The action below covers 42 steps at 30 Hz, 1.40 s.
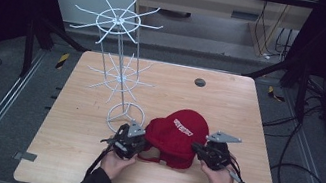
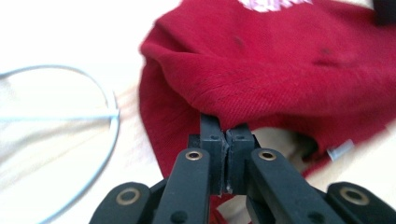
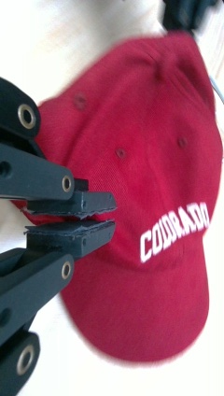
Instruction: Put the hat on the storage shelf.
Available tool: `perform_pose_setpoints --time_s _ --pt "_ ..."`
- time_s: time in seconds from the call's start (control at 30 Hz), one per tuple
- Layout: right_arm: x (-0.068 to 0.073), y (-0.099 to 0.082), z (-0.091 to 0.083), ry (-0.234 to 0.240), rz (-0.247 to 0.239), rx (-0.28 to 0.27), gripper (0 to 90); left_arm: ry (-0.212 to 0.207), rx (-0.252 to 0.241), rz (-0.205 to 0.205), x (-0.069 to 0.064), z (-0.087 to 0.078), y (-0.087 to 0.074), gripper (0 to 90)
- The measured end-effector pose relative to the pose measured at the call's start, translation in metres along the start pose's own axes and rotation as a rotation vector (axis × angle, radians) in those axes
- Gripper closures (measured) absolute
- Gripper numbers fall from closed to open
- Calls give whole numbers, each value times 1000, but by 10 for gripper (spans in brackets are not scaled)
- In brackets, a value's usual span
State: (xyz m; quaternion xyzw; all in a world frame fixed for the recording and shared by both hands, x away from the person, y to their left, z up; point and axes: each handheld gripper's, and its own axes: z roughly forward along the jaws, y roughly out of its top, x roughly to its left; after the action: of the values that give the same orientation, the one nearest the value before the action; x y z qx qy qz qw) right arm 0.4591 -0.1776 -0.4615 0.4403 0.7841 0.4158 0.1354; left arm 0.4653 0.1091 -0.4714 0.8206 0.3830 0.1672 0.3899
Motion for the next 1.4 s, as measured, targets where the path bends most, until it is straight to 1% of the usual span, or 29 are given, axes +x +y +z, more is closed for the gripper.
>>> perform_pose_setpoints --time_s 0.1,0.13,0.17,0.2,0.3,0.37,0.4,0.5,0.53,0.57,0.63,0.67,0.73,0.77,0.8,0.83,0.87,0.97,1.0,1.03,1.13,1.23,1.33,1.4 --pt "1 -13 -13 8 11 -5 841 -10 -3 0 -4 12 9 877" --pt "1 -16 -15 4 8 -9 837 -5 7 9 -5 16 12 878" --pt "1 -19 -20 2 14 -14 832 -8 4 10 -7 22 16 878" --pt "1 -23 -24 7 24 -21 826 -14 1 1 -8 26 18 878" --pt "1 -32 -32 16 32 -33 819 -30 4 3 -9 40 28 878" --pt "1 -37 -36 29 48 -41 816 -38 2 -1 -11 47 33 875" --pt "2 -38 -37 31 57 -42 815 -41 -1 3 -12 51 35 874" --pt "4 -40 -38 15 40 -40 807 -40 -5 3 -12 55 38 855" --pt "5 -40 -38 7 30 -40 804 -39 -2 -1 -11 53 38 835" --pt "5 -39 -38 0 23 -46 800 -37 0 -2 -10 52 38 790" --pt "5 -38 -41 -8 21 -67 800 -50 -4 -16 -7 43 36 719" --pt "4 -37 -43 -22 17 -83 793 -56 -4 -5 -5 36 34 690" --pt "3 -35 -48 -43 -1 -116 777 -67 -26 -10 -4 22 26 637" --pt "3 -34 -50 -49 -10 -130 763 -72 -29 0 -2 13 21 616" --pt "3 -32 -53 -64 -18 -148 751 -70 -30 5 -1 8 18 601" --pt "4 -31 -55 -72 -19 -159 741 -66 -29 19 1 -3 13 590" --pt "4 -30 -57 -78 -22 -175 711 -68 -26 23 3 -8 10 571" --pt "6 -29 -59 -89 -29 -190 680 -62 -36 15 10 -26 -1 532" --pt "6 -28 -60 -93 -35 -191 667 -55 -36 11 14 -33 -5 512" --pt "7 -27 -60 -98 -37 -200 654 -45 -41 -4 17 -39 -10 491" --pt "11 -24 -61 -95 -35 -213 622 -6 -47 -7 27 -57 -26 421" --pt "15 -20 -59 -91 -43 -214 584 24 -47 -16 34 -69 -37 382" --pt "21 -16 -55 -76 -37 -214 521 56 -48 -24 45 -81 -47 352" --pt "26 -12 -51 -76 -41 -217 491 78 -54 -27 53 -89 -53 331"
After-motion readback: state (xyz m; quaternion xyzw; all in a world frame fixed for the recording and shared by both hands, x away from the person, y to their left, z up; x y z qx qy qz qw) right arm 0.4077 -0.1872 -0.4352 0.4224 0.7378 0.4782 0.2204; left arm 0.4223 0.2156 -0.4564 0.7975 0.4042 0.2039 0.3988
